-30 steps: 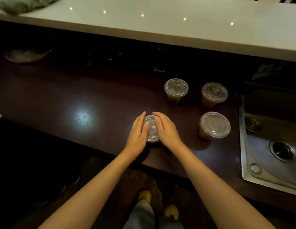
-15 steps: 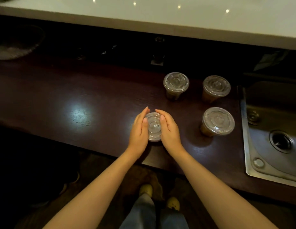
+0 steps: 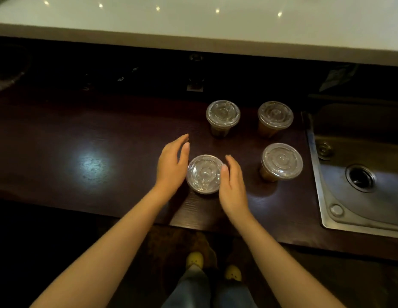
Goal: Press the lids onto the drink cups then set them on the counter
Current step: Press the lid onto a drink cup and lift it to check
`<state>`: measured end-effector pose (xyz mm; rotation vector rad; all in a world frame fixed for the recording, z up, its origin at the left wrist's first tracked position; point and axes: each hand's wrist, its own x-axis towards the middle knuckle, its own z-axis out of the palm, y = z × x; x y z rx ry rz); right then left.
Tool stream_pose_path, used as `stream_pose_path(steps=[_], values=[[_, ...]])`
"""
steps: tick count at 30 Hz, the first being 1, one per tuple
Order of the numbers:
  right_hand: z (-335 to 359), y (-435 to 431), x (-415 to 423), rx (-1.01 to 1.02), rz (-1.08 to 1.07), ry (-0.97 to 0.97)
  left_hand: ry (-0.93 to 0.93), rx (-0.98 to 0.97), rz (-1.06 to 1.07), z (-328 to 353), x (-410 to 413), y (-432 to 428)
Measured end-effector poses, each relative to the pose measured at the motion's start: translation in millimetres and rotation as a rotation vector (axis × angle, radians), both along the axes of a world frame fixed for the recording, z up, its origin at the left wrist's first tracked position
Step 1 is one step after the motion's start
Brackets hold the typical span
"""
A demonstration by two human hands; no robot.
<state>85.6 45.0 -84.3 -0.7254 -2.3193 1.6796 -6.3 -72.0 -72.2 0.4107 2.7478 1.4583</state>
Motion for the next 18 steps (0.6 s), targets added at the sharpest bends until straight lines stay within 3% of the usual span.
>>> stream_pose_path(steps=[6,15,18], values=[[1.5,20.3,-38.1,-0.141,0.255,-0.011,-0.037,-0.093,-0.158,-13.7,49.6,9.3],[-3.6,28.5,-45.3,-0.239,0.311,-0.006,-0.082,-0.041,-0.134,-13.0,49.2,11.8],[-5.8,21.6,-40.9,-0.284,0.194,0.029,-0.148,-0.004,-0.169,-11.1,39.4,12.8]])
